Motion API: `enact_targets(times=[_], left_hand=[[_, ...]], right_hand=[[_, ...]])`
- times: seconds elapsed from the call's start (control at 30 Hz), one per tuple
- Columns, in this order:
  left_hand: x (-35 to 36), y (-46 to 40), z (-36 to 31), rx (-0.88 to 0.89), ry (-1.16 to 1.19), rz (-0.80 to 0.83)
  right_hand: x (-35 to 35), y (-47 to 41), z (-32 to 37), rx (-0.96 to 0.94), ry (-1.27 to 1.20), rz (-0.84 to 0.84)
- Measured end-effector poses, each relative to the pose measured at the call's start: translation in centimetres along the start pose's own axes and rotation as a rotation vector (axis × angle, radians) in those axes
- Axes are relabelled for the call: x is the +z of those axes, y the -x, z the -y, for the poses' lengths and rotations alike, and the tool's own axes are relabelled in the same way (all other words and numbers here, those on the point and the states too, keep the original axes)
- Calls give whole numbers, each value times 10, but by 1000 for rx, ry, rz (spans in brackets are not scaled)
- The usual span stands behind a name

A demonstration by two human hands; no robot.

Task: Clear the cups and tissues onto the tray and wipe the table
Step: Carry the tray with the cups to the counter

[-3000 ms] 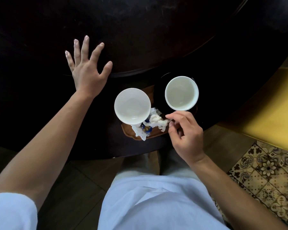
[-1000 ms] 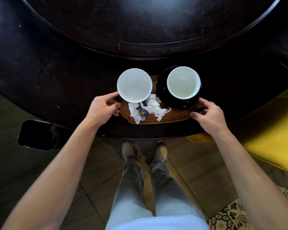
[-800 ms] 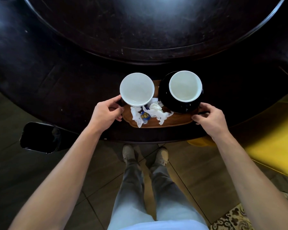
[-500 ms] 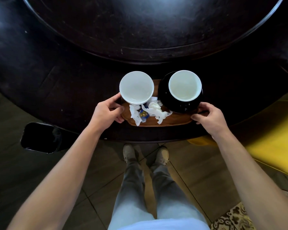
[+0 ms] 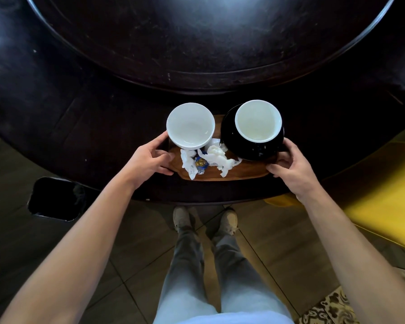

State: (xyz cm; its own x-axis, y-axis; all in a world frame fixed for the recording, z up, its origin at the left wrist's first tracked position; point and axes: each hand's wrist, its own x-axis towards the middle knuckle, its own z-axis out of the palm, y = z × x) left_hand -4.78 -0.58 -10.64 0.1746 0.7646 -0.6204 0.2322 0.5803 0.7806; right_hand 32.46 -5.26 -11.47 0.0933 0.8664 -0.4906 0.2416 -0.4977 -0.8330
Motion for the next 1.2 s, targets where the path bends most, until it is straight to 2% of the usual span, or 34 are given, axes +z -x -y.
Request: enact_targets(times=[0.23,0.77,1.0,1.2], left_hand=[[-1,0,-7,-47,49,23],[-4,3,-2,-22,69,-8],[-5,14,-12,21,129,10],[-4,32,-44,128,181,46]], right_hand=[[9,6,-2,-4,-172,24],[5,8,1,-28,-261,76],[-2,18,17,-55,-289,96],[-21,37,52,-80,-330,75]])
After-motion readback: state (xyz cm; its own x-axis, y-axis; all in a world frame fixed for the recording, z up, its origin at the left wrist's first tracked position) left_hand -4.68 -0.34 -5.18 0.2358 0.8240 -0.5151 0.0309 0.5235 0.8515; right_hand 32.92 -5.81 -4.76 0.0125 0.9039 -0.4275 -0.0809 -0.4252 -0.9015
